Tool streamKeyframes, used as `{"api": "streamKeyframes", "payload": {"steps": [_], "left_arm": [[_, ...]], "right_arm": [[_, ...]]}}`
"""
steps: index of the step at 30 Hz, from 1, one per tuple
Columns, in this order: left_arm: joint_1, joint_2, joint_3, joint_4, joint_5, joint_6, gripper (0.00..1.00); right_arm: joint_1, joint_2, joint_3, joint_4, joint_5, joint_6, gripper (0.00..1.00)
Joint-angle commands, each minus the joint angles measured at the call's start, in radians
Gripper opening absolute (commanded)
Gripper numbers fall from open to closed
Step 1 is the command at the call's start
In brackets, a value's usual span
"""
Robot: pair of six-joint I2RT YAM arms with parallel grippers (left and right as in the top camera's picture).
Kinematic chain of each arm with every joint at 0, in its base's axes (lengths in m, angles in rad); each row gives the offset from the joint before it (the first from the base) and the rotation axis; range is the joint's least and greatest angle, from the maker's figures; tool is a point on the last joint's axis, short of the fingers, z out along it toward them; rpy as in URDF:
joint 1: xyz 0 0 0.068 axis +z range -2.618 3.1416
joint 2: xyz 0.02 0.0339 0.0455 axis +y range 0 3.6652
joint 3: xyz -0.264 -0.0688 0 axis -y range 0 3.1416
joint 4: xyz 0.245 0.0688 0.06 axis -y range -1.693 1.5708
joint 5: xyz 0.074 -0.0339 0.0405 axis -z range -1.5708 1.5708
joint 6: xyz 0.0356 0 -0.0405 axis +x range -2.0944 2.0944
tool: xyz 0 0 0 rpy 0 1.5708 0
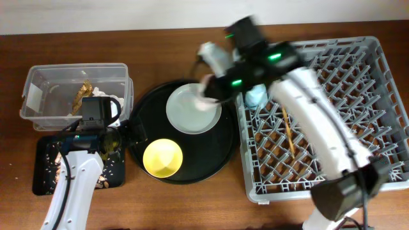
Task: Sort waste into correct bins and load items into the dishwasher rack
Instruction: 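Grasp the pink cup with the right gripper and lift it, then place the pink cup upside down in the dish rack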
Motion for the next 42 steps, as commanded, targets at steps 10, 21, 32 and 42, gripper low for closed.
{"api": "streamKeyframes", "payload": {"steps": [10,21,32,42], "left_arm": [[0.004,0.0,0.014,0.002,0.01,0.001,0.99],[0.004,0.0,0.014,0.002,0.01,0.001,0.99],[0.004,0.0,0.014,0.002,0.01,0.001,0.99],[0.004,0.0,0.014,0.002,0.01,0.001,0.99]], "right_arm": [[-0.439,0.022,-0.488,-0.02,-0.714,-0.421,0.04],[-0.572,0.022,-0.719,0.125,-0.608,-0.423,0.04],[-0.578,0.021,-0.719,0.065,-0.459,-0.423,0.13],[-0.599,0.015,-0.719,0.0,-0.456,-0.423,0.13]]}}
